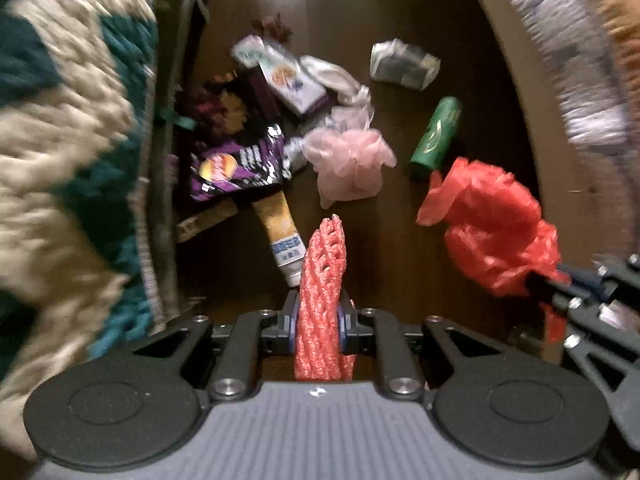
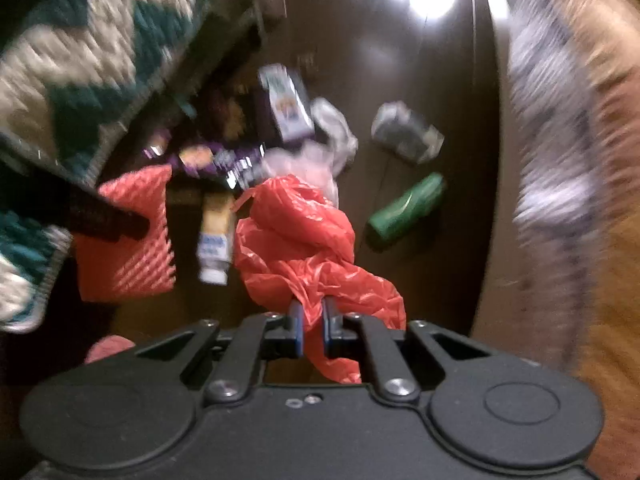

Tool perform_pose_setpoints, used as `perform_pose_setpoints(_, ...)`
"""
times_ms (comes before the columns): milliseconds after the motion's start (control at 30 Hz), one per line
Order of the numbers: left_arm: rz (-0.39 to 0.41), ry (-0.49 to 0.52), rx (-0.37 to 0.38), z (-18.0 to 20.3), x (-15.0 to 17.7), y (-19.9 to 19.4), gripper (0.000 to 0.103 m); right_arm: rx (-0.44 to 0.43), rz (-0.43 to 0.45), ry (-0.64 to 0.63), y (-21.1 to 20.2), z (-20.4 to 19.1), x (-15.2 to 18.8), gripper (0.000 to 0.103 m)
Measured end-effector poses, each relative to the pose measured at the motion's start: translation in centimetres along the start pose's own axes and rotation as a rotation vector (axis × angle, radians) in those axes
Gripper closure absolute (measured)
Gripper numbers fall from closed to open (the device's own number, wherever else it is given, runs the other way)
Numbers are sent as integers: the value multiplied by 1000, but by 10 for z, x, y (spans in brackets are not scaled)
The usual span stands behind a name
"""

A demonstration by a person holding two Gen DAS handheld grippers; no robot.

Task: Collect trash
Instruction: 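Carry the red mesh sleeve and red bag into the green bin with both tools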

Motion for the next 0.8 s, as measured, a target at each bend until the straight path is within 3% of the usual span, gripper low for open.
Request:
perform_pose_setpoints(467, 134, -66, -7, -69, 15, -227, 86, -73, 92, -107, -221, -86, -60, 95)
perform_pose_setpoints(800, 204, -127, -5, -129, 24, -334, 86, -109, 162, -186, -329, -150, -103, 95)
Point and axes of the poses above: each gripper's, at about its wrist camera, not at the fingertips, and y roughly the way its jaws point, z to its right, x to its underside, the point moved 5 cm from there along y, roughly the way its jaws point, and after that the axes turned 12 degrees about -x, right-handed, at the moved point
